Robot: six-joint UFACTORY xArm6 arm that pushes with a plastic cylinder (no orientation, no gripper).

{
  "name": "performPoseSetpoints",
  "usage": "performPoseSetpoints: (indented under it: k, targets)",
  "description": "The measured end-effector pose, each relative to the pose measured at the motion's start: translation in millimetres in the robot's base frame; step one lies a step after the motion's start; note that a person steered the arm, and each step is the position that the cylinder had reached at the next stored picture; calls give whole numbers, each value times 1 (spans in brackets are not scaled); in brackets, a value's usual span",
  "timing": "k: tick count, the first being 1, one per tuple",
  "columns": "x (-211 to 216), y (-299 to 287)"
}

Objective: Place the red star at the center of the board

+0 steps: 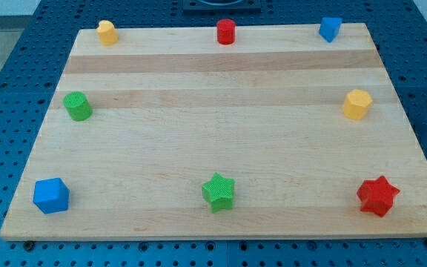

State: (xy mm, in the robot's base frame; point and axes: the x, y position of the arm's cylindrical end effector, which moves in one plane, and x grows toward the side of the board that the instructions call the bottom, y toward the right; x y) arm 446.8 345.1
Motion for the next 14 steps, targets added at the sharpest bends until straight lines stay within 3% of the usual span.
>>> performPoseSetpoints:
  k: [1,2,3,5,7,10,13,14]
  targets:
    - [67,-1]
    - [160,-11]
    - [168,-38]
    - [165,-147]
    - [87,-148]
    - [9,-220]
    - [-30,-192]
    - [-61,-207]
